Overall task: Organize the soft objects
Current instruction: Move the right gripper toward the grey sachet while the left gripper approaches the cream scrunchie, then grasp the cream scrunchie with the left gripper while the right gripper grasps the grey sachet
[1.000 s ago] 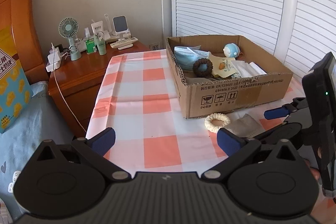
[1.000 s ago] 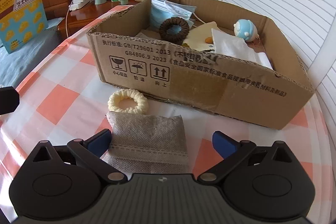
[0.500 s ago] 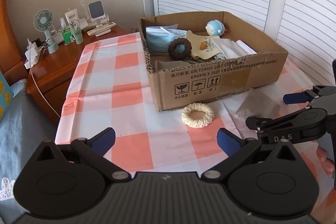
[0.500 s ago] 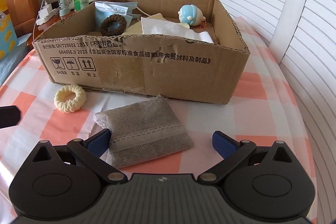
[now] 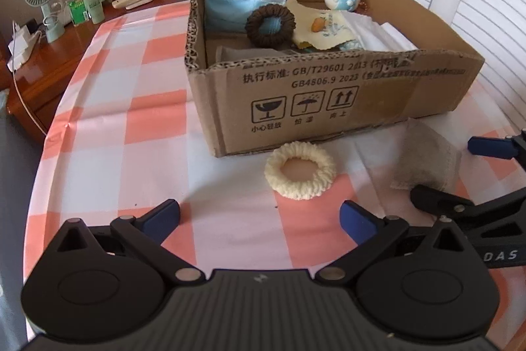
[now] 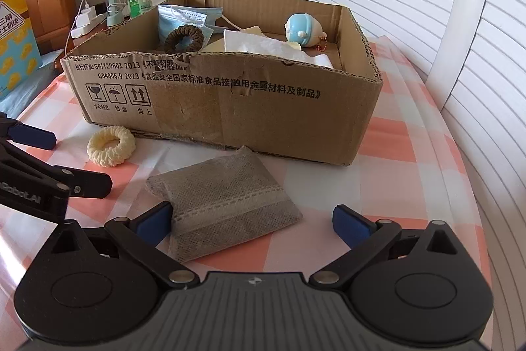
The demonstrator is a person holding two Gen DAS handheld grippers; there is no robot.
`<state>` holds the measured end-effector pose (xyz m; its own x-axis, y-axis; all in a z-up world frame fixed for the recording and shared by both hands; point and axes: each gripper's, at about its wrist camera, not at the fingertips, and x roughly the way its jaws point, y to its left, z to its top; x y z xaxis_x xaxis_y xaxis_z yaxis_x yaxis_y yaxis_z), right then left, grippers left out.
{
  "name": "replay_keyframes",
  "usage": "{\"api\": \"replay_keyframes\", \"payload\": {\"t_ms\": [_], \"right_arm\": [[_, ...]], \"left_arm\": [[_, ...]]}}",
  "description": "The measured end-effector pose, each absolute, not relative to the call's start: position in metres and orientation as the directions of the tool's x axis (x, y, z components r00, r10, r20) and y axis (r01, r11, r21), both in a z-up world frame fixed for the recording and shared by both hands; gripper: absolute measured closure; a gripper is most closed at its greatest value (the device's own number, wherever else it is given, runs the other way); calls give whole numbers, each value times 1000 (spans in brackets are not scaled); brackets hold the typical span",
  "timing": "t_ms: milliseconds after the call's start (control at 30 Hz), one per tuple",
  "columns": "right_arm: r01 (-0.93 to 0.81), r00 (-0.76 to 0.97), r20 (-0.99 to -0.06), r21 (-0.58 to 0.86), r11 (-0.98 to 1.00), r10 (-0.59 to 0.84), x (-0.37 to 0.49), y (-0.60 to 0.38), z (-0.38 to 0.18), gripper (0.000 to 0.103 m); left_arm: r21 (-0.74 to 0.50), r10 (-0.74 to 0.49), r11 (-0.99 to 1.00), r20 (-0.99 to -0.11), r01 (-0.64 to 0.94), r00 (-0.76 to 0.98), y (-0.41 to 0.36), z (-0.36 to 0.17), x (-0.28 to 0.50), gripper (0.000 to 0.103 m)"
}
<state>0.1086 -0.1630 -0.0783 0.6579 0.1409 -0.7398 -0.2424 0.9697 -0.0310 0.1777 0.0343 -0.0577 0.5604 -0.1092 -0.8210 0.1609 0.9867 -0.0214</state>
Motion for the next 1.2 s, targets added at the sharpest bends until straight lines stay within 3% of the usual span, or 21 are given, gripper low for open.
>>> {"api": "replay_keyframes", "payload": {"t_ms": [933,1000,1067,1200], "right_arm": [[-247,673,-725,-32,968,148,105,-163,-81,0],[-248,673,-725,-33,968,148,105,-164,-81,0],[-248,673,-725,-33,968,148,105,-164,-81,0],[-253,675,-722,-32,967,152,104,-164,-81,0]], "left_arm": [[-2,-61,996,-736,89,674,49,-64,171,1],[9,-76,993,-726,120,684,46,-64,171,6],[-1,-113,987,-715,161,690,43,-63,171,23],[-1,-160,975,-697,221,699,35,-60,170,45]]}}
